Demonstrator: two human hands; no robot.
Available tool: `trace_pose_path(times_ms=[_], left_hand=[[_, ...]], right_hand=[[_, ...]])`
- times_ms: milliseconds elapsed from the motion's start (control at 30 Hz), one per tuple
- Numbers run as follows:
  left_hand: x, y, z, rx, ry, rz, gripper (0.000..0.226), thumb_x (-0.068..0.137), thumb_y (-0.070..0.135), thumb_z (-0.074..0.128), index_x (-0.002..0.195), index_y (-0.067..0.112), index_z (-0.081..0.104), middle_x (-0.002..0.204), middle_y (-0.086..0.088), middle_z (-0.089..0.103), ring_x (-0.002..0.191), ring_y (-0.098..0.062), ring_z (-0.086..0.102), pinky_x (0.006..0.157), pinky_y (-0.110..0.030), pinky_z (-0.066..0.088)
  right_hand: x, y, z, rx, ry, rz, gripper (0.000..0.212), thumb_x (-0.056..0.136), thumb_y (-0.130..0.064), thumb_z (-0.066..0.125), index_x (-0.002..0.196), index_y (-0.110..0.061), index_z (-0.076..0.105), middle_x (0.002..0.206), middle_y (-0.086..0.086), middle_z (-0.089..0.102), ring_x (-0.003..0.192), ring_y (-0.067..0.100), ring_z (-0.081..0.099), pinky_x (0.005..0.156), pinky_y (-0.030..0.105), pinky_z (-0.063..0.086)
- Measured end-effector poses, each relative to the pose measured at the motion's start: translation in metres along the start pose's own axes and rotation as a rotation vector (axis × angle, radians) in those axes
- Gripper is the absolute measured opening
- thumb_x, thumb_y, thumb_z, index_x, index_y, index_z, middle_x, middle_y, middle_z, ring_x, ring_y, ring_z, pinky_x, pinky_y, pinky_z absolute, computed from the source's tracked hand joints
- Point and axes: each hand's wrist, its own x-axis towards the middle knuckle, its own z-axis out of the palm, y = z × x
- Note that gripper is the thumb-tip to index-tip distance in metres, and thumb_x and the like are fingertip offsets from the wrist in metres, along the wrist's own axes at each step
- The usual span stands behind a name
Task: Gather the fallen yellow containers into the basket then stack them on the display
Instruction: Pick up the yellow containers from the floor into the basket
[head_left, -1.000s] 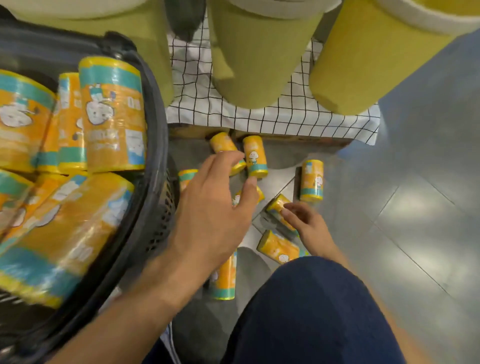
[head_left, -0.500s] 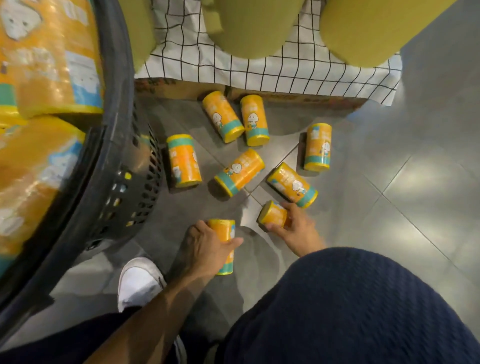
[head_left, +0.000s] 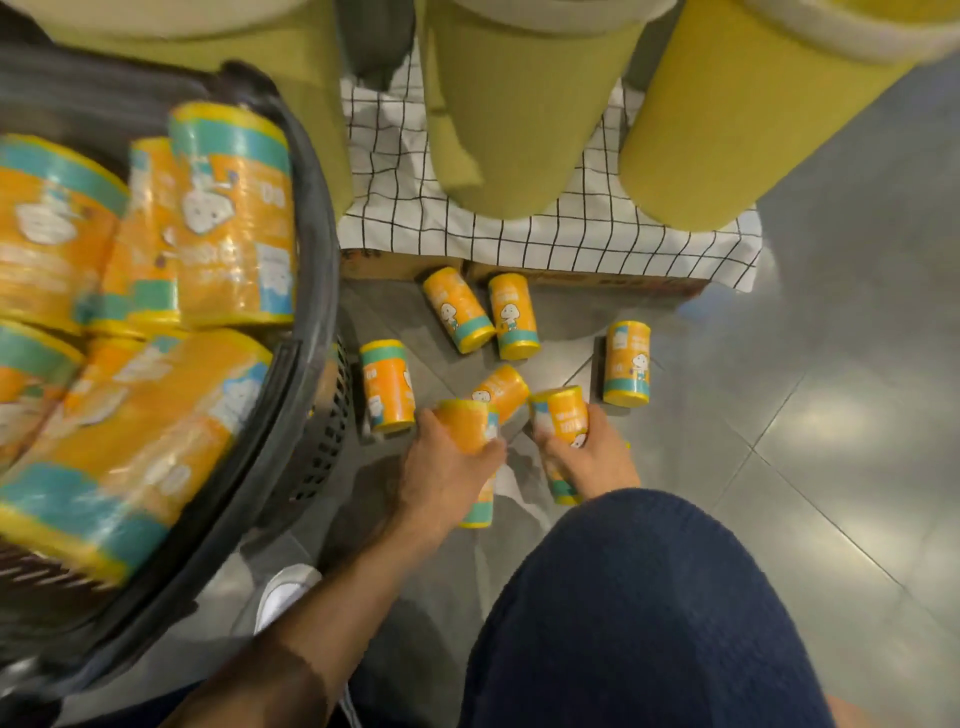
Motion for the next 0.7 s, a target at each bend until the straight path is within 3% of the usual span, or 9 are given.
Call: trace_pose_path(times_ms=[100,267,333,433,567,633,700], left_hand=[[-0.011,0.059,-0.036,-0.067,0.092,0.170,0.084,0.078,0.066,0.071,0.137,0.018,0.037,0.123,-0.008,0.064,0.110,-0.034,0.063,0.078,-0.037,0.040],[-0.040,0.125,-0.112,-0.171,0.187,0.342,0.081,0.074,0.072,0.067,0.129,0.022,0.036,0.106,0.003,0.056,0.104,-0.028,0.060,0.083,-0.041,0.048],[-0.048,0.138,-0.145,-0.189,0.214,0.359,0.081,0.072,0.073,0.068,0.126,0.022,0.039,0.110,0.000,0.061,0.105,-0.028,0.062,0.090,-0.044,0.052],[-0.062,0.144,-0.206,-0.145,0.277,0.373,0.085,0.074,0.071,0.072,0.130,0.015,0.043,0.125,-0.010,0.066,0.115,-0.034,0.063,0.095,-0.047,0.053],[-0.063,0.130,-0.304,-0.025,0.355,0.417,0.092,0.074,0.071,0.073,0.134,0.010,0.040,0.127,-0.011,0.063,0.117,-0.034,0.061,0.094,-0.044,0.051],[-0.054,0.110,-0.347,-0.004,0.400,0.370,0.107,0.073,0.071,0.072,0.143,0.003,0.028,0.129,-0.013,0.060,0.119,-0.034,0.059,0.094,-0.040,0.049],[-0.043,0.082,-0.381,-0.057,0.448,0.325,0.100,0.075,0.067,0.073,0.136,0.003,0.026,0.125,-0.013,0.058,0.117,-0.033,0.059,0.087,-0.037,0.044]], right_hand=[[-0.008,-0.059,-0.044,0.225,0.010,-0.121,0.029,0.091,-0.047,0.073,0.106,-0.031,0.056,0.100,-0.008,0.068,0.091,0.012,0.067,0.071,0.028,0.049],[-0.030,-0.143,-0.099,0.376,0.098,-0.288,0.019,0.093,-0.040,0.072,0.100,-0.024,0.067,0.087,-0.007,0.075,0.080,0.008,0.072,0.071,0.031,0.057],[-0.041,-0.171,-0.107,0.434,0.091,-0.310,0.021,0.094,-0.040,0.071,0.101,-0.020,0.071,0.089,-0.003,0.078,0.083,0.013,0.075,0.074,0.036,0.060],[-0.067,-0.213,-0.108,0.518,0.042,-0.339,0.026,0.094,-0.039,0.071,0.105,-0.017,0.071,0.093,0.004,0.079,0.087,0.025,0.077,0.078,0.043,0.063],[-0.100,-0.270,-0.082,0.556,-0.077,-0.363,0.035,0.086,-0.051,0.074,0.106,-0.022,0.071,0.093,0.004,0.078,0.087,0.026,0.076,0.079,0.050,0.063],[-0.113,-0.298,-0.059,0.556,-0.194,-0.364,0.033,0.087,-0.047,0.076,0.107,-0.022,0.072,0.094,0.003,0.079,0.086,0.026,0.077,0.079,0.049,0.064],[-0.127,-0.324,-0.031,0.527,-0.317,-0.388,0.029,0.088,-0.042,0.077,0.107,-0.020,0.074,0.095,0.001,0.080,0.086,0.022,0.078,0.077,0.042,0.063]])
